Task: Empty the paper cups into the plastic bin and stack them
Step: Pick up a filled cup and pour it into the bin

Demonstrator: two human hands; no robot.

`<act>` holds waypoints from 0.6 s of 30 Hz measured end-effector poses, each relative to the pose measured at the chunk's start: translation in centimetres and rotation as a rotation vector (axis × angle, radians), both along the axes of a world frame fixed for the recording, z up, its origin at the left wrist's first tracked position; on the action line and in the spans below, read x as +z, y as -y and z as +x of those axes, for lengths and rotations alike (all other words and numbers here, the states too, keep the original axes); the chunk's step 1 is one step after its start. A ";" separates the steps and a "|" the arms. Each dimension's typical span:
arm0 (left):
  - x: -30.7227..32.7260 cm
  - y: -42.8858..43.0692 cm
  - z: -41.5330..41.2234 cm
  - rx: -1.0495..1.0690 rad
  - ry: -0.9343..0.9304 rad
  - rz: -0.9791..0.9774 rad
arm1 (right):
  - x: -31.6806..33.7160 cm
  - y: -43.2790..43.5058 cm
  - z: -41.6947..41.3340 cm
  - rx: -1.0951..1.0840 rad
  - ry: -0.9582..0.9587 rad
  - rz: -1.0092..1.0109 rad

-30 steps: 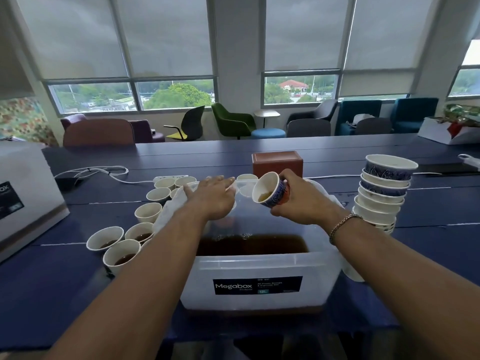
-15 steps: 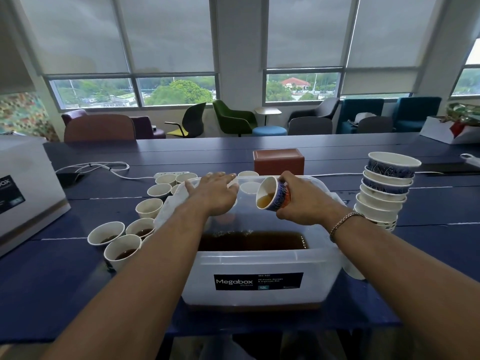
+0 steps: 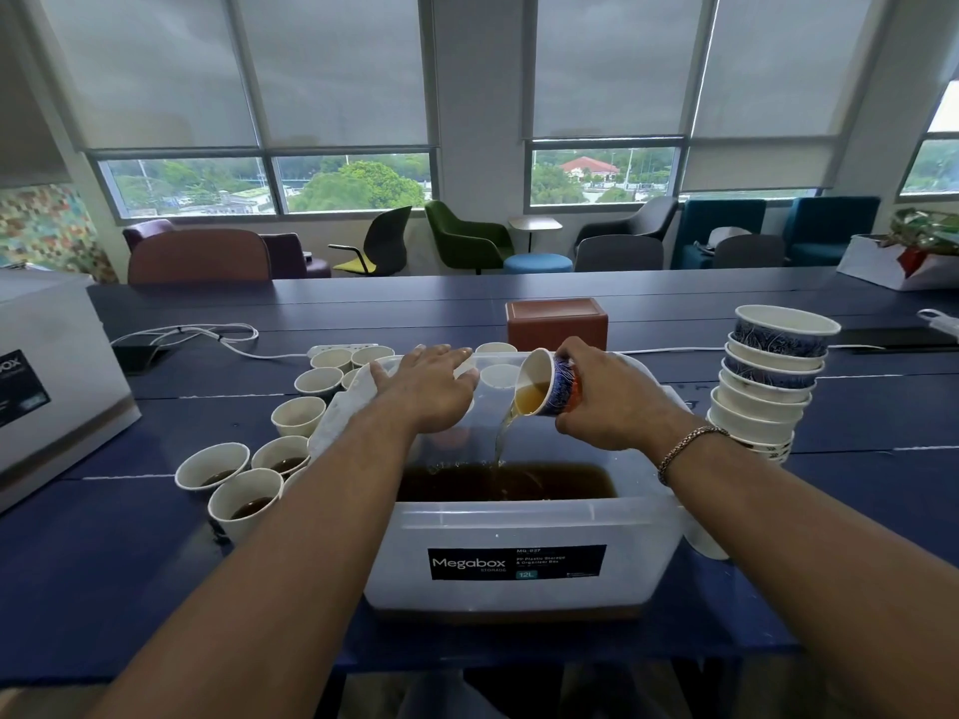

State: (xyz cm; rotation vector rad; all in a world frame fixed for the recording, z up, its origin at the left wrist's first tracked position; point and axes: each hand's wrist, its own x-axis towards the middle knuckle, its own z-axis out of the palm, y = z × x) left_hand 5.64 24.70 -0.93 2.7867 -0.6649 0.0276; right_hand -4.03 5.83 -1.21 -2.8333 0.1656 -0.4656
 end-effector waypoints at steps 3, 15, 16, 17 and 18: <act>0.0 0.0 -0.1 0.001 -0.004 0.006 | 0.0 -0.1 0.0 -0.013 0.033 0.004; 0.0 0.0 0.0 -0.003 0.000 0.006 | 0.3 -0.1 -0.3 -0.043 0.111 -0.049; -0.1 0.0 0.0 -0.003 0.000 0.005 | 0.3 -0.1 -0.3 -0.043 0.110 -0.048; -0.1 0.0 0.0 -0.004 -0.001 0.004 | 0.4 -0.1 -0.3 -0.042 0.110 -0.047; -0.1 0.0 0.0 -0.004 -0.002 0.004 | 0.4 -0.1 -0.3 -0.042 0.109 -0.046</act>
